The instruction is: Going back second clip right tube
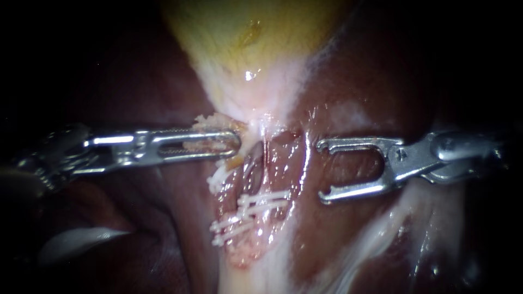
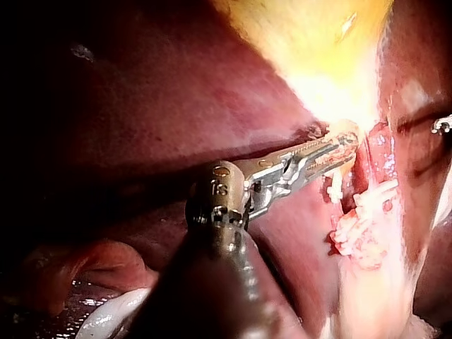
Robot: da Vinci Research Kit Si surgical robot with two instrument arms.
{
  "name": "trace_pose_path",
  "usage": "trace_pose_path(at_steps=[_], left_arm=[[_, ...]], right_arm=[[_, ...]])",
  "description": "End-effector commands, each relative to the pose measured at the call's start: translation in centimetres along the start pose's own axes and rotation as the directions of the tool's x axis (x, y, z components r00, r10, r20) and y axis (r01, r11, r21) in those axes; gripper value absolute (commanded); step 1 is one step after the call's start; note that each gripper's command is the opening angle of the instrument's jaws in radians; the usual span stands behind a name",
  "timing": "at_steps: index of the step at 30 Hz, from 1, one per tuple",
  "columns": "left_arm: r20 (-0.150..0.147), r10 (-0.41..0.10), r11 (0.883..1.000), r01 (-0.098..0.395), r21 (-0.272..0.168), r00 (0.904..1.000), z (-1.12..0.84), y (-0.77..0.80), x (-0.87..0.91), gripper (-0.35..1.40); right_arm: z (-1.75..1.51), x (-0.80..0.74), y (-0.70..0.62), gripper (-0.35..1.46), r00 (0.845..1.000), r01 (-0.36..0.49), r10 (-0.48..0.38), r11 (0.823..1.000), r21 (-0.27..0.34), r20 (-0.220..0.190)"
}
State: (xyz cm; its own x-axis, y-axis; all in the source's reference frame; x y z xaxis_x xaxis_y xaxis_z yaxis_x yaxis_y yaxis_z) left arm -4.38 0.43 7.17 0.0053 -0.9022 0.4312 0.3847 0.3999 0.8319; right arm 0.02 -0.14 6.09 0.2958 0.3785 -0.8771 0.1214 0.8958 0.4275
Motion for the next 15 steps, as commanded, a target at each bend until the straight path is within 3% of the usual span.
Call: trace_pose_path(at_steps=[1,15], left_arm=[[-0.005,0.001,1.000,-0.001,0.002,1.0000,0.03,0.00,0.01,-0.35],[-0.011,0.003,1.000,-0.003,0.002,0.9999,0.11,0.02,0.04,-0.35]], right_arm=[[-0.01,-0.01,0.00,0.50,1.000,0.000,0.000,1.000,0.001,0.001],[-0.02,-0.01,-0.01,0.50,1.000,0.001,-0.001,1.000,0.002,0.000]])
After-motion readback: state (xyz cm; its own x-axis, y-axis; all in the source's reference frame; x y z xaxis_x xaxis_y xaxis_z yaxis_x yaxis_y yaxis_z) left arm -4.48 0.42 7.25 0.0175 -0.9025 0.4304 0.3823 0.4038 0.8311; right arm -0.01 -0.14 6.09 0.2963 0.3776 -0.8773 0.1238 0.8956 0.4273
